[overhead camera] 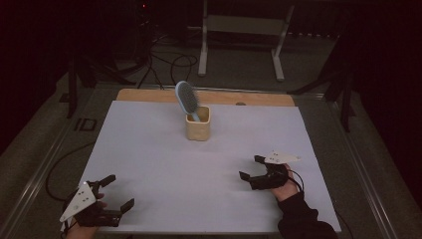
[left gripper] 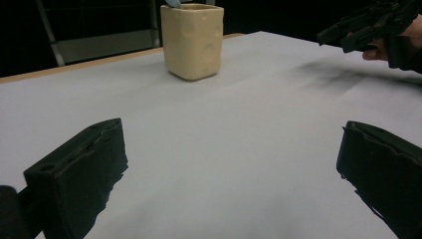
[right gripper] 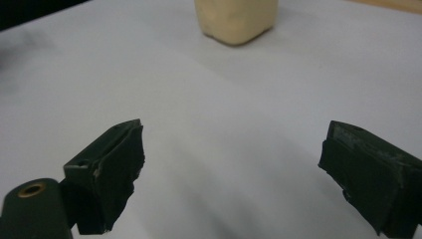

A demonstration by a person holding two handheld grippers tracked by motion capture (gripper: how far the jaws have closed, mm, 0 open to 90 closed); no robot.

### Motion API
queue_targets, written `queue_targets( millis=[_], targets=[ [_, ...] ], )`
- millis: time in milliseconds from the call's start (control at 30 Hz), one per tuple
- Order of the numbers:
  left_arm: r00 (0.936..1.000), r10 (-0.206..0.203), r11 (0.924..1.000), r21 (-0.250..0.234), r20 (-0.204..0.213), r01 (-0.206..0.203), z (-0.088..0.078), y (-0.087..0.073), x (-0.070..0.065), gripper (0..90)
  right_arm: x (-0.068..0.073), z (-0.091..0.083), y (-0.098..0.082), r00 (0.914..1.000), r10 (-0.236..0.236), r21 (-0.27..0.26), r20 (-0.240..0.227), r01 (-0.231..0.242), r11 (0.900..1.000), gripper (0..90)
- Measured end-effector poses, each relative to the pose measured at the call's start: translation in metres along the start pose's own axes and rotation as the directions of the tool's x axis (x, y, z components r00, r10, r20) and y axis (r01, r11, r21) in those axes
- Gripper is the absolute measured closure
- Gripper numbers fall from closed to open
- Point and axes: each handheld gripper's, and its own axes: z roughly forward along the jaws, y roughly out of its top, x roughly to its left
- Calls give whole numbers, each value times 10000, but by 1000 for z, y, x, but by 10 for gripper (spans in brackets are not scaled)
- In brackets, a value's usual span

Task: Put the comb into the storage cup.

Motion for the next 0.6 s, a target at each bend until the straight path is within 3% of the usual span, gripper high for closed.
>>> queue_targets(
  millis=[300,600],
  targets=[
    [10000,-34,10000,-15,10,34,-1,0,0,0,2,-19,-16,9990,-212,290,390,201,9994,96],
    [10000,-9,10000,-10,12,9,0,0,0,0,-2,-36,-31,9974,239,329,673,-262,9991,96]
  ],
)
